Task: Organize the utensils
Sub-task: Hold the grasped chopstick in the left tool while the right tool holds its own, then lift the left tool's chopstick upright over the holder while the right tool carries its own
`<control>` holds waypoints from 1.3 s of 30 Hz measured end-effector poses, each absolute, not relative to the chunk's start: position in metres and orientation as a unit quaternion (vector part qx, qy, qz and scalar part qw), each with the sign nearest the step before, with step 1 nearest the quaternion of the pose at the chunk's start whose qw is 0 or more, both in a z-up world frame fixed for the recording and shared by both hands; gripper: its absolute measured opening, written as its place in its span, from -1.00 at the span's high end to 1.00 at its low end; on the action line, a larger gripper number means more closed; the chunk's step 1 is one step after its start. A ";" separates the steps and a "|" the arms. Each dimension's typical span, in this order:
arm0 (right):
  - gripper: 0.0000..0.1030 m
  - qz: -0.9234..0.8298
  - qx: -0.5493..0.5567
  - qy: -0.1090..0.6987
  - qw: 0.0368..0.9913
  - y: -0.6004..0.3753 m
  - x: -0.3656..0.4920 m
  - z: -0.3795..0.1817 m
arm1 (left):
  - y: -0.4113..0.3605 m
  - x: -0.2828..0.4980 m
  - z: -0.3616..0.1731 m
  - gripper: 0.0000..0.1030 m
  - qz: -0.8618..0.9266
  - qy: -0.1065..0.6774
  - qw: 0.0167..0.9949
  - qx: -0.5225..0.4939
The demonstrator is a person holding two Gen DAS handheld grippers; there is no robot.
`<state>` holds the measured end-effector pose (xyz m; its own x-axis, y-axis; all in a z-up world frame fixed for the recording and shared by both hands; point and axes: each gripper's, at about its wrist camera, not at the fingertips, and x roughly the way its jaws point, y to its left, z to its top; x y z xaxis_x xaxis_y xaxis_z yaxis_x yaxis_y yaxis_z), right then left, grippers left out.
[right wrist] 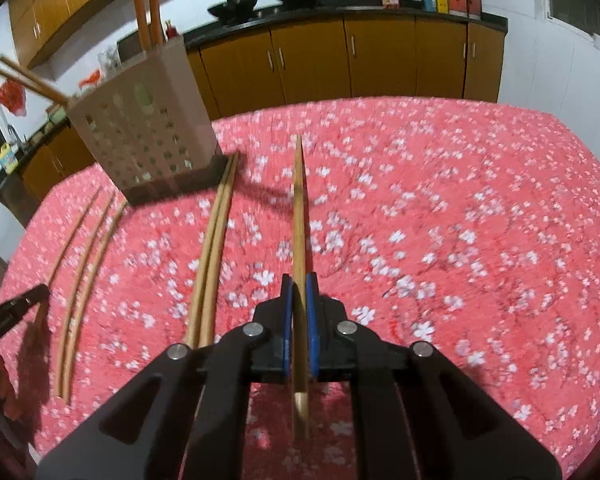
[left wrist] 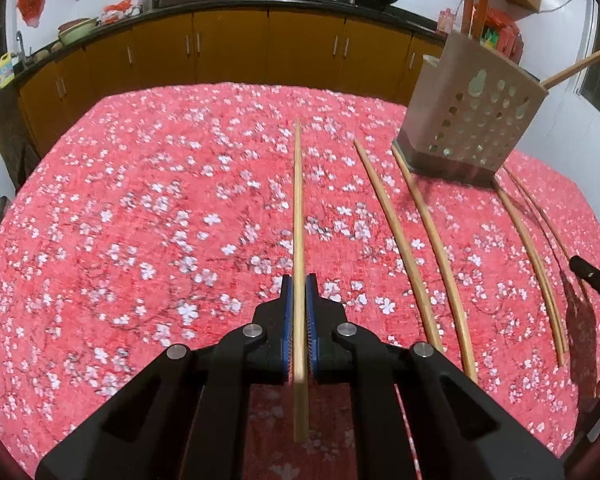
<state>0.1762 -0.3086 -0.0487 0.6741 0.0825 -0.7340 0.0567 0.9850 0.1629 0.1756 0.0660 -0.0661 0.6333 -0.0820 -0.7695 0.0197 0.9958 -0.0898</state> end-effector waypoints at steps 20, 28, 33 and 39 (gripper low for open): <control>0.85 0.009 0.100 0.287 0.953 -0.324 0.154 0.038 | 0.069 0.155 0.045 0.86 -0.041 0.287 0.955 -0.063; 0.85 0.011 0.097 0.260 0.961 -0.322 0.152 0.055 | 0.068 0.151 0.064 0.86 -0.047 0.259 0.962 -0.065; 0.85 0.039 0.100 0.230 0.967 -0.319 0.146 0.083 | 0.062 0.144 0.089 0.86 -0.067 0.230 0.969 -0.057; 0.85 0.101 0.104 0.188 0.971 -0.305 0.138 0.131 | 0.047 0.139 0.120 0.86 -0.104 0.196 0.973 -0.058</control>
<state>0.1380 -0.3053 0.1305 0.9088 0.2355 -0.3443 -0.1572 0.9579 0.2403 0.1385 0.0466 0.1197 0.9019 -0.2249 -0.3689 0.1795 0.9717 -0.1536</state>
